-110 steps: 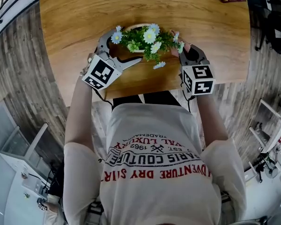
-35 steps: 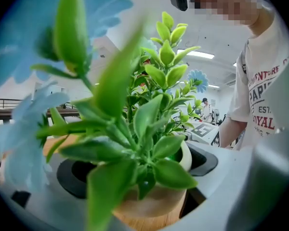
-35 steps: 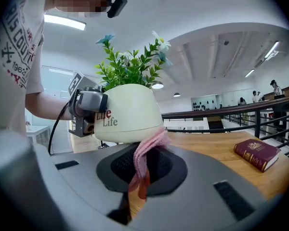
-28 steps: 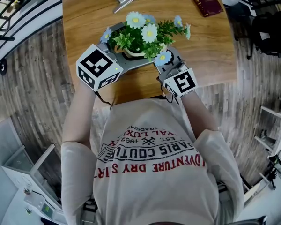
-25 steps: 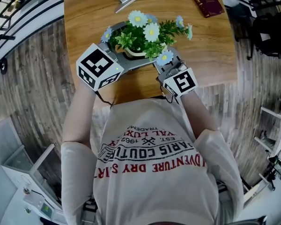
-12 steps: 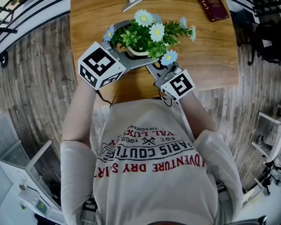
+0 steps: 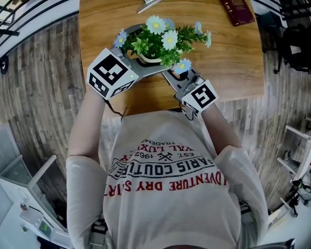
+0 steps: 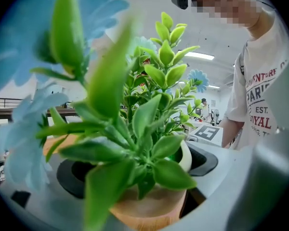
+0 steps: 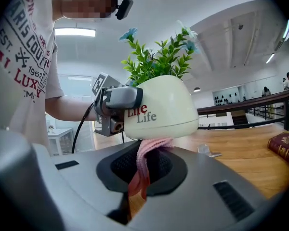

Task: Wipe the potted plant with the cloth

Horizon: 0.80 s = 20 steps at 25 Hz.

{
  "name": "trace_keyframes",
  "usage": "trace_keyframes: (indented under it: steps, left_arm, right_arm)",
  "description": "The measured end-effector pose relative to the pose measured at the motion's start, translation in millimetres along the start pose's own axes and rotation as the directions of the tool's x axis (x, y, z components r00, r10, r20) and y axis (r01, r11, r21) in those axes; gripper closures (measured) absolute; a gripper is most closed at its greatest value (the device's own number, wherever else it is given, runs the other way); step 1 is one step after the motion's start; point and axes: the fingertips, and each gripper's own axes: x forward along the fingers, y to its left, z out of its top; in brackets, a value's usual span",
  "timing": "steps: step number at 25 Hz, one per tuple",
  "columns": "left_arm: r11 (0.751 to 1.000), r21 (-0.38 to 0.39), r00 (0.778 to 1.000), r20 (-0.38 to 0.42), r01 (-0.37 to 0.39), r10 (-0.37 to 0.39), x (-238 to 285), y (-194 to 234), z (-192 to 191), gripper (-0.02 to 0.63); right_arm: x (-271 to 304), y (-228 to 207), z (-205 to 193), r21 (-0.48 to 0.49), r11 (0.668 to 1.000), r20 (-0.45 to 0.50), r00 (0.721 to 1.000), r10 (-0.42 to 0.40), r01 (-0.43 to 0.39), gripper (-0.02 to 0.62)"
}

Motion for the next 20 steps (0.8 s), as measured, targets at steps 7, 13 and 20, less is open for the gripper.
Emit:
trace_keyframes:
  steps: [7,13,20]
  left_arm:
    - [1.000,0.020,1.000,-0.024,-0.011,0.011,1,4,-12,0.092]
    - [0.998,0.046,0.999,-0.041,-0.030,0.032,4,2,-23,0.092]
    - [0.997,0.067,0.997,-0.062,-0.050,0.054,28,-5,-54,0.092]
  right_arm:
    - [-11,-18,-11,0.018,0.999,-0.033,0.998,-0.051,0.051,0.555]
    - [-27,-49,-27,0.024,0.987,-0.077,0.985,-0.155,0.158,0.555]
    - [-55,-97,-48,-0.007,0.956,-0.157,0.944,-0.291,0.293,0.555]
